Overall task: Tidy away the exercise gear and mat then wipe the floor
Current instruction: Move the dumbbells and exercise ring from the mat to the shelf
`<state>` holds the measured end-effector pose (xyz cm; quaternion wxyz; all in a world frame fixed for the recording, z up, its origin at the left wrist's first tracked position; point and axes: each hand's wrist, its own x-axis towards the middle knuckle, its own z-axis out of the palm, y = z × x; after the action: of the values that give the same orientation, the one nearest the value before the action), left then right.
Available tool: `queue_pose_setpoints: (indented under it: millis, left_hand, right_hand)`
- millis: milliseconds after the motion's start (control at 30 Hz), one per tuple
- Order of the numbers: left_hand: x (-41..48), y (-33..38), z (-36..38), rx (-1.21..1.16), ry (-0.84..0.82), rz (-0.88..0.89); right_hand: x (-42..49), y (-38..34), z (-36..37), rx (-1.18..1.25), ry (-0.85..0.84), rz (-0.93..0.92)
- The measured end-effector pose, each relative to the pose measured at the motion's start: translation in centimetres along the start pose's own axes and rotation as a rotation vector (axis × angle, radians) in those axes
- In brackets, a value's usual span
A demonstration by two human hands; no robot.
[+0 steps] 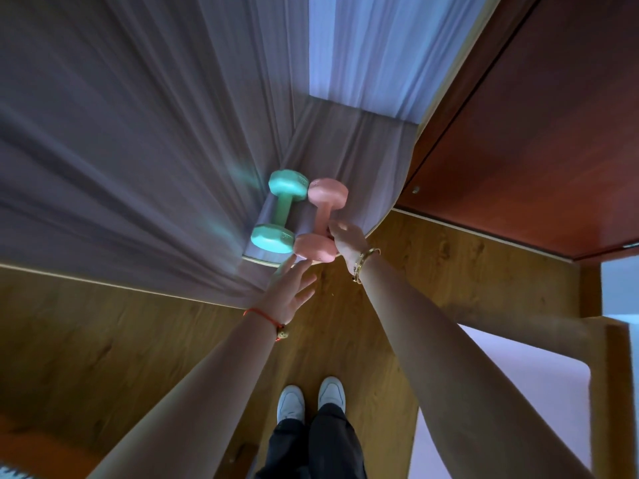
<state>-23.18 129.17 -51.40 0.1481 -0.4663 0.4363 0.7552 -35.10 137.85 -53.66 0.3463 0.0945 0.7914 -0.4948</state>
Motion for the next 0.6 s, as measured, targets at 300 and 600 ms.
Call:
queue_pose_setpoints:
  millis: [300, 600]
  left_hand:
    - [-3.7, -3.0, 2.4, 0.185, -0.118, -0.039]
    - [-7.8, -7.7, 6.8, 0.44, -0.32, -0.074]
  right_hand:
    - [-8.3, 6.4, -3.5, 0.383, 0.154, 0.115]
    - [-18.6, 14.6, -7.5, 0.748, 0.37, 0.189]
